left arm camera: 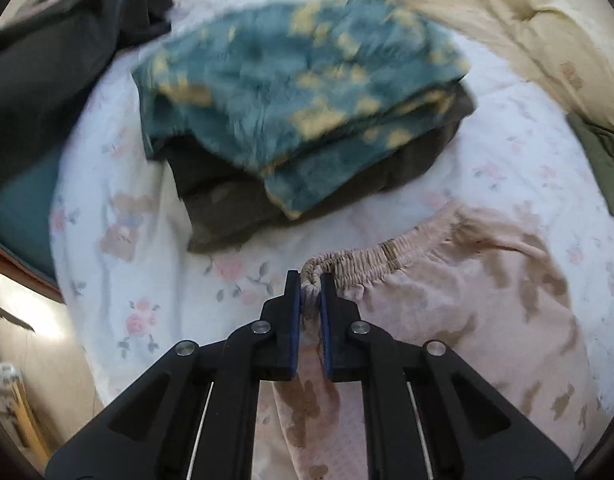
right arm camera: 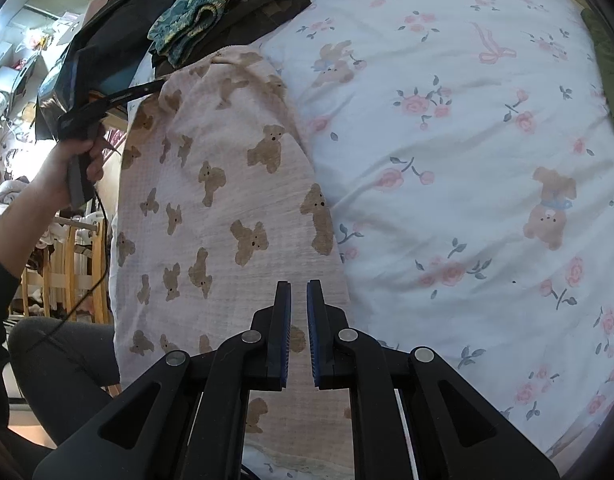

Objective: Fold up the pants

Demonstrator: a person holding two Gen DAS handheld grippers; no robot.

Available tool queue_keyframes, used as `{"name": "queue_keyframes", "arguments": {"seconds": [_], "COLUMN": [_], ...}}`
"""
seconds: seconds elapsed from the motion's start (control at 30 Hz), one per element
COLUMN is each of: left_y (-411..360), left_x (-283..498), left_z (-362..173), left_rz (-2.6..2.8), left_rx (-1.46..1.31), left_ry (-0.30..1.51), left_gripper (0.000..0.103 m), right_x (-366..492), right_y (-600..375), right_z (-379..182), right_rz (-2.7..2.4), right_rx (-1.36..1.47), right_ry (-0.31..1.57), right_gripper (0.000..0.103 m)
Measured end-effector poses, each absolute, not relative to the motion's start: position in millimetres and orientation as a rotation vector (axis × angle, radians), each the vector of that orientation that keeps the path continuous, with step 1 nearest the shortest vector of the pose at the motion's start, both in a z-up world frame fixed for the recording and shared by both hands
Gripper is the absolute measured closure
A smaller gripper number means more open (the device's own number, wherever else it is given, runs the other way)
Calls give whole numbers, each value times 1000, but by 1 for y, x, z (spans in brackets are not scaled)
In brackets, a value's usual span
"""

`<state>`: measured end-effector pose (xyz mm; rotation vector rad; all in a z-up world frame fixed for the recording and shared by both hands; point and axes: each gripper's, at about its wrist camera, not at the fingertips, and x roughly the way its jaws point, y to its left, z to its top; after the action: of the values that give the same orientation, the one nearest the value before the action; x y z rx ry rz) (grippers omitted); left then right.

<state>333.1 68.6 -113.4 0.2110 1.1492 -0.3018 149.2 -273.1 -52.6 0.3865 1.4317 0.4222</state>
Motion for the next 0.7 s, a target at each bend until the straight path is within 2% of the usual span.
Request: {"name": "queue_keyframes", "arguments": {"seconds": [0.1, 0.13, 0.17, 0.2, 0.37, 0.47, 0.7], "left_y": [61, 60, 57, 56, 65, 64, 66], "left_x": [339, 341, 341, 340, 308, 283, 274], "left_z": [-130, -133, -135, -134, -93, -76, -123], "left_rz": [-255, -222, -189, -170, -202, -266, -344], "left_rx": [237, 237, 240, 241, 237, 203, 119], "left_ry": [1172, 1193, 1207, 1210, 1111, 1066, 1218], "left_gripper": [90, 84, 66, 57, 55, 48, 48], "right_x": [149, 149, 149, 150, 181, 231, 344], "right_y": [-275, -275, -276, -277, -273, -257, -201], "right_z": [-56, -56, -57, -57, -40, -26, -73], "right_rz": [412, 408, 403, 400, 473, 526, 541], "right_rx": [388, 385, 382, 385, 382, 358, 430], "right_ry": [1441, 1443, 1446, 1449, 1408, 1340, 1361], "right_gripper": [93, 93, 93, 93, 93, 93, 93]}}
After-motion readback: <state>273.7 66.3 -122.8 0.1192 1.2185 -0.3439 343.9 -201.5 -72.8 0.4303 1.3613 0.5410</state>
